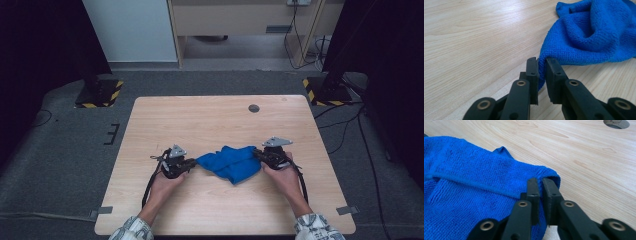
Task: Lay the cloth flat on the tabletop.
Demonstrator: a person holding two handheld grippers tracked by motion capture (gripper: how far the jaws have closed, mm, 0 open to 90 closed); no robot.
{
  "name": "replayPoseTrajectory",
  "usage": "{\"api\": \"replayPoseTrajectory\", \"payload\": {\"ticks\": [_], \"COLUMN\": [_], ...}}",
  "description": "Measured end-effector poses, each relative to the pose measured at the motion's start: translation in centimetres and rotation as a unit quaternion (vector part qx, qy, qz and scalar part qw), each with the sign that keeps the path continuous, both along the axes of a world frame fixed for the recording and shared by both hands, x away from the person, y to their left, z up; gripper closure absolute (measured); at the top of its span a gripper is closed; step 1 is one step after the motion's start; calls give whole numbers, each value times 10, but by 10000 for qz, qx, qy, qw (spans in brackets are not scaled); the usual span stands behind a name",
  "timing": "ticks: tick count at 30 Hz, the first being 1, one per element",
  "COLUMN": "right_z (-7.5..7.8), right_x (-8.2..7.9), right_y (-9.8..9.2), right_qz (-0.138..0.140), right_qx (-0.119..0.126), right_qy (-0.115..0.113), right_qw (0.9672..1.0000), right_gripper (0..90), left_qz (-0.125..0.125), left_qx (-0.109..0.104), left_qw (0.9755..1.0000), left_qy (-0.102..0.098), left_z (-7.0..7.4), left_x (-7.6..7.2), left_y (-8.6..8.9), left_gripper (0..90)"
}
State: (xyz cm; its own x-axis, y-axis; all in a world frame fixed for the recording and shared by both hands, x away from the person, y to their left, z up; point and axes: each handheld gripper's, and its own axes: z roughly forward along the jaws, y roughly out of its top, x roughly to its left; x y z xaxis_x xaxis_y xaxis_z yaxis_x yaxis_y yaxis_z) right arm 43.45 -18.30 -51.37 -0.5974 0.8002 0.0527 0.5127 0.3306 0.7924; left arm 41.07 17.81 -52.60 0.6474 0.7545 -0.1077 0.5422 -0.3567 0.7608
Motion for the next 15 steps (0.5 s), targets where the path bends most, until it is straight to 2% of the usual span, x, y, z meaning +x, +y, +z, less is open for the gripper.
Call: {"api": "replayPoseTrajectory", "payload": {"ticks": [6, 9, 12, 15], "right_z": [1, 1, 1, 2], "right_x": [0, 0, -1, -1], "right_y": [0, -1, -2, -1], "right_qz": [-42, -69, -66, -78], "right_qx": [-15, 1, -1, 24], "right_qy": [30, 30, 34, 22], "right_qw": [10000, 10000, 10000, 10000], "right_gripper": [864, 863, 862, 863], "left_qz": [100, 71, 39, 113], "left_qx": [50, 11, 80, 131], "left_qw": [9999, 9999, 9998, 9997], "left_qy": [-97, -139, -156, -184], "left_z": [3, 4, 3, 0], "left_x": [-3, -8, -10, -8], "left_y": [3, 8, 10, 11], "left_gripper": [647, 623, 622, 608]}}
